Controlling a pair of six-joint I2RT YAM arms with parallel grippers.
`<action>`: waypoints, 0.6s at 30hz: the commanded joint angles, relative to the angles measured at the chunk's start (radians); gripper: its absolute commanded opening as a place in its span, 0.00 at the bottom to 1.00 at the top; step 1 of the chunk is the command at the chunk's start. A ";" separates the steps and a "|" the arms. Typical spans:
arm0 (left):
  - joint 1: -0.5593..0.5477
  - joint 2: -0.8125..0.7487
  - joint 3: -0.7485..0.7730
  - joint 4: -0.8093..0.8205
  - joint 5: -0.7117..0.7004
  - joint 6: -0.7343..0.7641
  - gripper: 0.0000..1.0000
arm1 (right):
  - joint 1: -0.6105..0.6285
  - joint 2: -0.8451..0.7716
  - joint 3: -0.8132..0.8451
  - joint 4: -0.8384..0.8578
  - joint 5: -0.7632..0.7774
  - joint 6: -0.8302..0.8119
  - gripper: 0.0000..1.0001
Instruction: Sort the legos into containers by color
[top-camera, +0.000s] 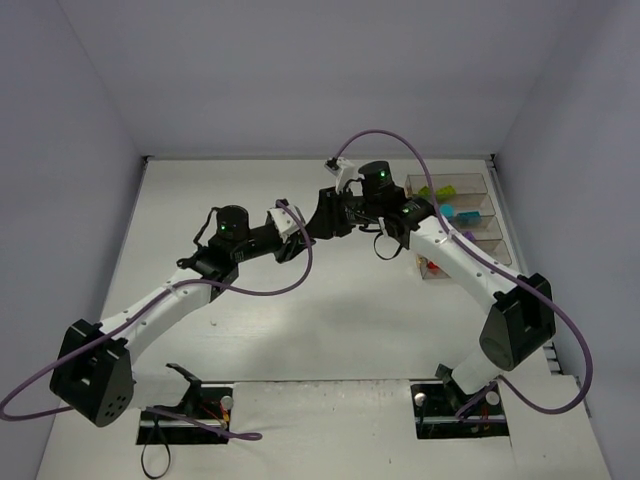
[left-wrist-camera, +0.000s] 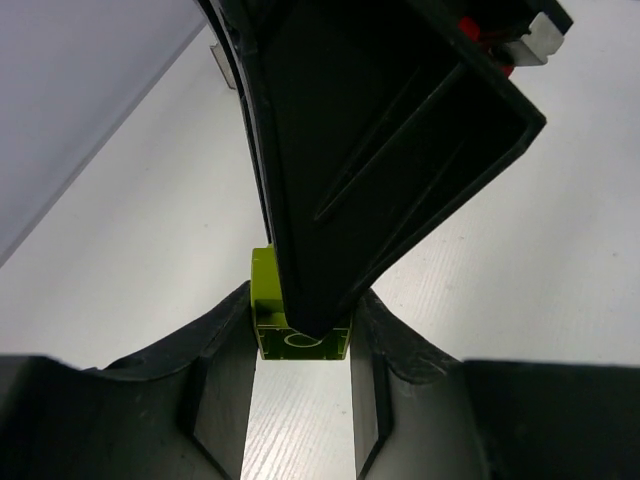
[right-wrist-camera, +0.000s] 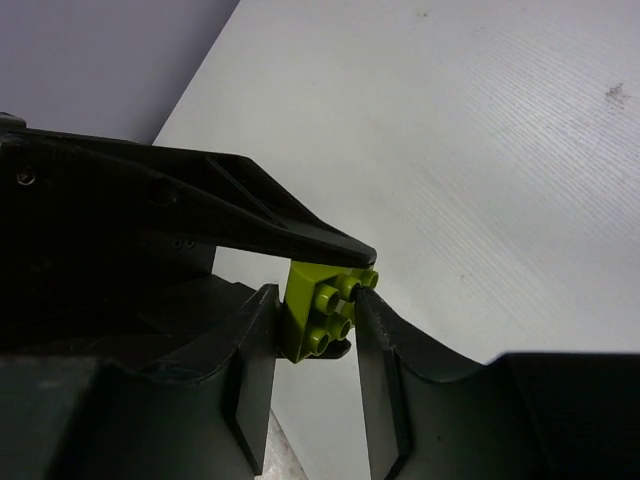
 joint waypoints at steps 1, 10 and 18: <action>-0.007 0.000 0.067 0.074 0.001 0.023 0.00 | 0.011 -0.001 0.029 0.054 -0.018 0.011 0.29; -0.007 -0.021 0.038 0.073 -0.048 0.005 0.89 | -0.020 0.009 0.020 0.054 0.031 -0.018 0.00; -0.005 -0.126 -0.060 0.039 -0.217 -0.116 0.89 | -0.243 0.018 0.061 0.054 0.198 -0.061 0.00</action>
